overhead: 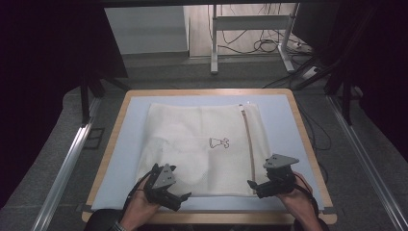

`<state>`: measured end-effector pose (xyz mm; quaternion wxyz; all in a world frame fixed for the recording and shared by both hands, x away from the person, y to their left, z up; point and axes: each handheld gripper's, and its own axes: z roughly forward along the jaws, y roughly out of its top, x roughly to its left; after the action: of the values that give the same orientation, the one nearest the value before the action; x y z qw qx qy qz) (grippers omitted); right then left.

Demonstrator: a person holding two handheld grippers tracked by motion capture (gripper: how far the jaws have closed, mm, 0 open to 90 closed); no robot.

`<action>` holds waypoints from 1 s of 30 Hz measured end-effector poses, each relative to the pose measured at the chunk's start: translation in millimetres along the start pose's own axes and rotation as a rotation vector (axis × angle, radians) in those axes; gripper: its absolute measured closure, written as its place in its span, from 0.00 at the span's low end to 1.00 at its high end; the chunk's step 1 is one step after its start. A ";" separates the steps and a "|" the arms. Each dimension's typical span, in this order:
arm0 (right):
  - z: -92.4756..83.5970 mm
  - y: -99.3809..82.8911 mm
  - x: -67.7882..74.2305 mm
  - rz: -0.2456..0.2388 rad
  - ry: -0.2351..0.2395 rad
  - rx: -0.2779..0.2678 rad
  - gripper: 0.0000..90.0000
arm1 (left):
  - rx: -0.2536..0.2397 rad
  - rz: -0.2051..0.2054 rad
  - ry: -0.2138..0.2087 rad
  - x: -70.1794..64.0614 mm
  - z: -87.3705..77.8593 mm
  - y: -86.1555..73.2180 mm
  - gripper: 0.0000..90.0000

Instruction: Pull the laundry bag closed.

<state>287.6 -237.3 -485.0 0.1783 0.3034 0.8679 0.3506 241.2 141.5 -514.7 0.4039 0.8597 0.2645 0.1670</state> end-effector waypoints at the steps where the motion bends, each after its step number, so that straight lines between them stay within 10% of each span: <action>1: -1.2 -0.9 -0.1 0.000 -0.002 -0.001 0.00 | 0.000 -0.004 0.002 1.0 -2.1 -1.6 0.00; 30: -35.3 -29.5 0.2 0.042 -0.082 -0.017 0.00 | -0.029 -0.123 0.098 18.1 -50.2 -30.3 0.02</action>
<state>257.1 -271.6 -481.8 0.2091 0.3343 0.8502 0.3490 220.9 198.8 -506.0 0.4123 0.8266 0.3340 0.1875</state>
